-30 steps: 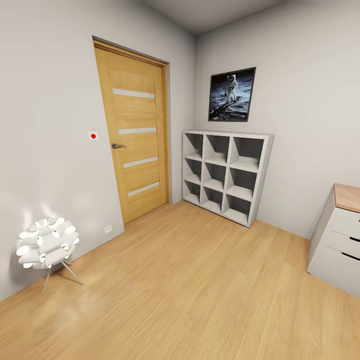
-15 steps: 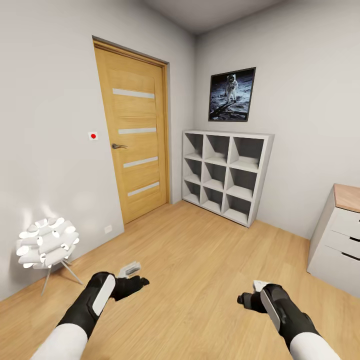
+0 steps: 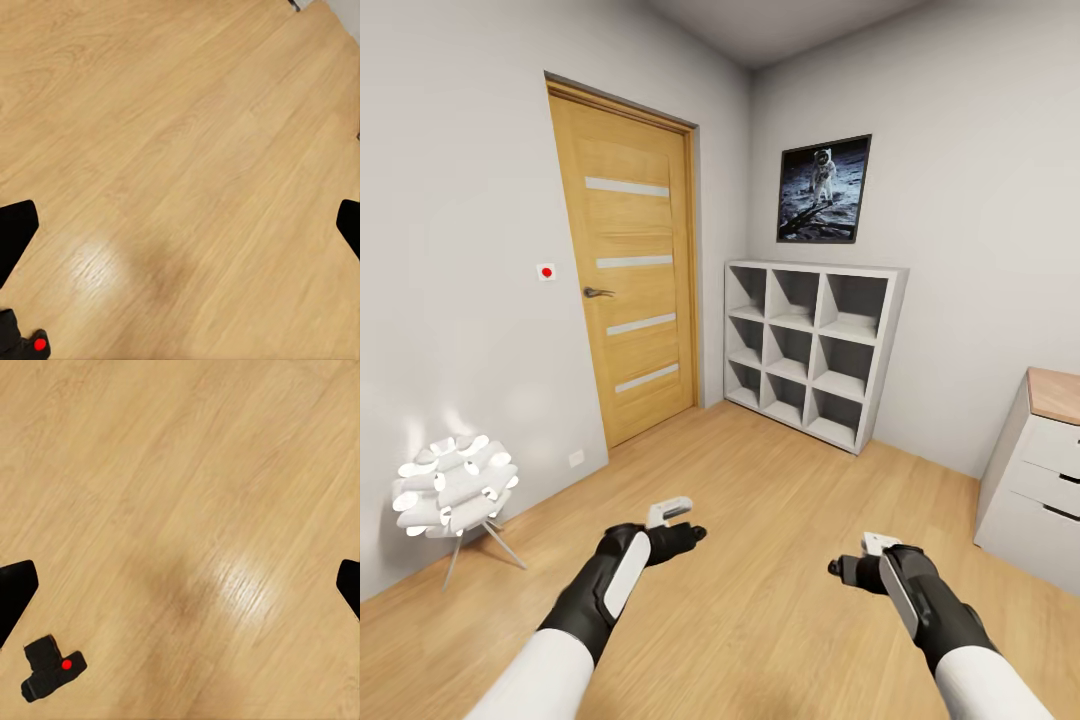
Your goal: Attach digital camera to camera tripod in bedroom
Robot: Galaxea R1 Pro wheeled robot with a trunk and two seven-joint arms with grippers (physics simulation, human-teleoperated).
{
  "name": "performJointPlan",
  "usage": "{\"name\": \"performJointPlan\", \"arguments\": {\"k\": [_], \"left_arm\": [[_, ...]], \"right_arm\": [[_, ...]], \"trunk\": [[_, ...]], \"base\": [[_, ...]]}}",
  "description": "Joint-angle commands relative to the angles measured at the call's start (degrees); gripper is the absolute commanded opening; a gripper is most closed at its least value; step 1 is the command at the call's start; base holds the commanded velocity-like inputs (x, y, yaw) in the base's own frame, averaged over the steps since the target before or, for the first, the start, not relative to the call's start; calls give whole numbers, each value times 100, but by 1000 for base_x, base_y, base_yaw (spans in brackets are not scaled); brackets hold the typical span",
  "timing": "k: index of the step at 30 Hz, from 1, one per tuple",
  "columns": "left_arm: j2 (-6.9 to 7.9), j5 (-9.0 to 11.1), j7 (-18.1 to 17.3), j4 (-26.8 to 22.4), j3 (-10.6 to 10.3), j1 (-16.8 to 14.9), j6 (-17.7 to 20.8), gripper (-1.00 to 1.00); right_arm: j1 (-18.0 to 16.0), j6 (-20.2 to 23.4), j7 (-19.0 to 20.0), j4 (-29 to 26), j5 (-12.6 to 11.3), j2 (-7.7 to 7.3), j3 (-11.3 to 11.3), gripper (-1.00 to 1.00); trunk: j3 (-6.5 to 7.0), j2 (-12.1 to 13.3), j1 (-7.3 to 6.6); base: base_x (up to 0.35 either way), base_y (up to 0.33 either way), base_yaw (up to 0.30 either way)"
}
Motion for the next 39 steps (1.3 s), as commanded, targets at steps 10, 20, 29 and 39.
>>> {"name": "performJointPlan", "arguments": {"k": [10, 20, 29, 39], "left_arm": [[-33, 321, 566, -239, -368, -6, 4, 100], [-33, 367, 574, -255, -381, -6, 4, 100], [-9, 781, 509, -580, -367, -6, 74, 100], [1072, 2890, -413, -802, -375, -6, 437, 100]], "right_arm": [[-5, 35, 176, -209, -84, -10, -27, 100], [-5, 47, 253, -426, -43, -10, -33, 100], [-5, 432, 1072, -505, -81, -179, -56, 100], [-5, 405, 4204, -499, -21, -1009, -57, 100]], "trunk": [[-7, -4, 0], [-61, -124, 66], [-222, -485, 264], [-402, -886, 483]], "base": [[0, 0, 0], [0, 0, 0], [0, 0, 0], [0, 0, 0]]}}
